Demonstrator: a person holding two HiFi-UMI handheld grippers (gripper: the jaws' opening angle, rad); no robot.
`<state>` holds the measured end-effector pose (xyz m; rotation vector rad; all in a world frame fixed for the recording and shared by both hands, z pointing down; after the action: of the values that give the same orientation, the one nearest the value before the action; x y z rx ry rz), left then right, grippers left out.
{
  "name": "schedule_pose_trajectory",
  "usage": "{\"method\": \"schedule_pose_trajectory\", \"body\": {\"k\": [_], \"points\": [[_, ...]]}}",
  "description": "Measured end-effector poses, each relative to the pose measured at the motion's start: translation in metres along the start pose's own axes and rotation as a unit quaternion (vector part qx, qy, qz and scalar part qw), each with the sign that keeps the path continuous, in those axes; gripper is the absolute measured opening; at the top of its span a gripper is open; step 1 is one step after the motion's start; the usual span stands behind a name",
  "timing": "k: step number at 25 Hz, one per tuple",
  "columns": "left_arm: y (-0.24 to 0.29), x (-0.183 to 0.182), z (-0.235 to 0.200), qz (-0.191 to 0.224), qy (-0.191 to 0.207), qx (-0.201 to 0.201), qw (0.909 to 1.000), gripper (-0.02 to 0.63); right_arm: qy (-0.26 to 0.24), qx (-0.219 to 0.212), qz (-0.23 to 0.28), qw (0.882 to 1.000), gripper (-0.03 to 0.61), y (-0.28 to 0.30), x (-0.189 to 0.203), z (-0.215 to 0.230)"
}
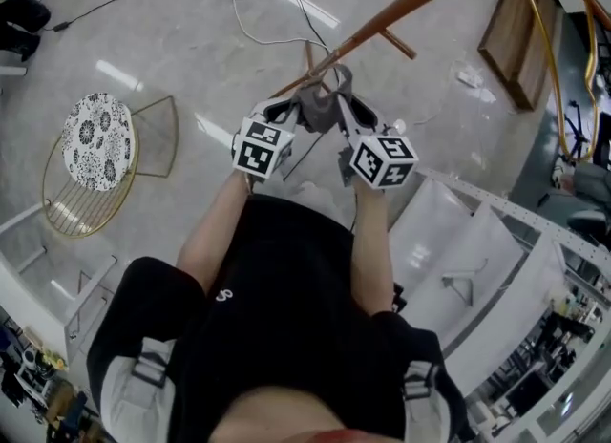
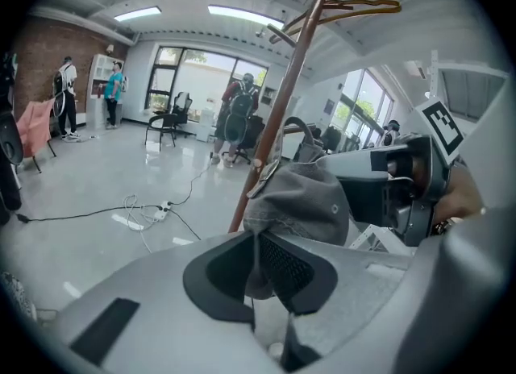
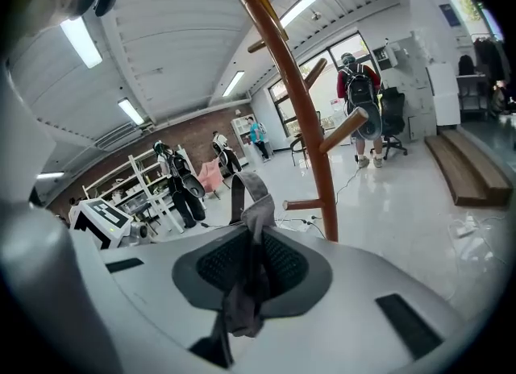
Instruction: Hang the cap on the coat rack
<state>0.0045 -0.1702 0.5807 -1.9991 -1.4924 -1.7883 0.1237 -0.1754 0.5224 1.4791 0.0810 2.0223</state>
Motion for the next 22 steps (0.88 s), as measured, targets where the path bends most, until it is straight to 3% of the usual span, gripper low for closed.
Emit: {"method": "schedule_pose_trajectory", "body": {"k": [12,22], "points": [[0.050,0.003,-0.036,-0.041,-0.009,-0.019,0.9989,0.021,0.026,0.001,-0.028,0.999,0.040,0.045,0.014,0.043],[0.106,0.002,-0.045,-0.079,0.017,-0.010,0.9966,0.021,0.042,0.039,-0.040,0.998,0.040,0.069,0.023,0.091]]}}
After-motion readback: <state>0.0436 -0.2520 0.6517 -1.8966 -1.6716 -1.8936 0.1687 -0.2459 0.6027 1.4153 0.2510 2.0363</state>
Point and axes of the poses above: the fingertips, and each gripper's own axes: y forward along the fingers, z to its right, x out of its underside, the point moved 3 cm from there along -y, backward along the fingers, and after that the axes turned 5 degrees about z, right-handed, at the moved point
